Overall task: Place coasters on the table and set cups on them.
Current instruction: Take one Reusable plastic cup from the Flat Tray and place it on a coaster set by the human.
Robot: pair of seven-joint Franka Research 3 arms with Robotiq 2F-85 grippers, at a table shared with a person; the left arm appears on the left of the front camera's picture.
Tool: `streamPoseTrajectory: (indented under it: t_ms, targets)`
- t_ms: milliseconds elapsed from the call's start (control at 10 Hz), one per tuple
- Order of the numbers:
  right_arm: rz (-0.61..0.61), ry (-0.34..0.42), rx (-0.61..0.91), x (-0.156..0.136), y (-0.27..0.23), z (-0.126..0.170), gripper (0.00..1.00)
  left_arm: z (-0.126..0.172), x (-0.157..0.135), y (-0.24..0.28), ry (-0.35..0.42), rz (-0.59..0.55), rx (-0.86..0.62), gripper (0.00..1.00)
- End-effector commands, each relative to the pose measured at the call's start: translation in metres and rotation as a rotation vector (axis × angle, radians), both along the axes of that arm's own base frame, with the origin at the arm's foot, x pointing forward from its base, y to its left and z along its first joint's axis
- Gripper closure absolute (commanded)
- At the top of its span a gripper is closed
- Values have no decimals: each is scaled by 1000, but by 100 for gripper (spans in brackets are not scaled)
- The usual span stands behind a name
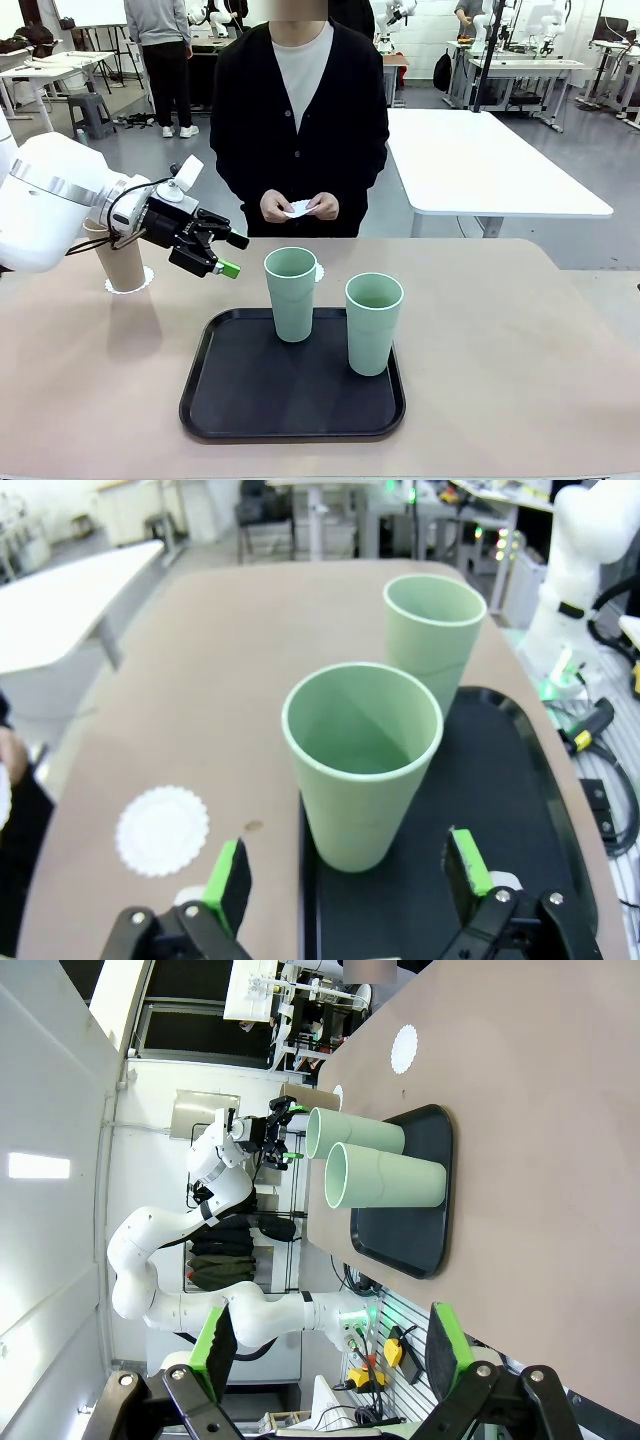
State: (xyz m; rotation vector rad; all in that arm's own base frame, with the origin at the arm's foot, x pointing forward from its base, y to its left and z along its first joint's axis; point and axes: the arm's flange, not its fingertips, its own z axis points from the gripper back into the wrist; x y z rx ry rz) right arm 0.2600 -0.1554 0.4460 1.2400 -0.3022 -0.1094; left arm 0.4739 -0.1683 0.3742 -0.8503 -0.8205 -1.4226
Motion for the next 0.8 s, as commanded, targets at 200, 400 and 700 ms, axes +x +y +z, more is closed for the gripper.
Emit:
streamPoseTrajectory:
  t_ms: [200, 400, 700]
  targets:
    - [-2, -27, 24, 2, 0, 1, 0, -33, -7, 6, -22, -30, -201, 0]
    - [-2, -27, 24, 2, 0, 1, 0, -51, -4, 1, -25, -47, -231, 0]
    - [-2, -27, 24, 2, 0, 1, 0, -82, 5, -6, 23, -28, -241, 0]
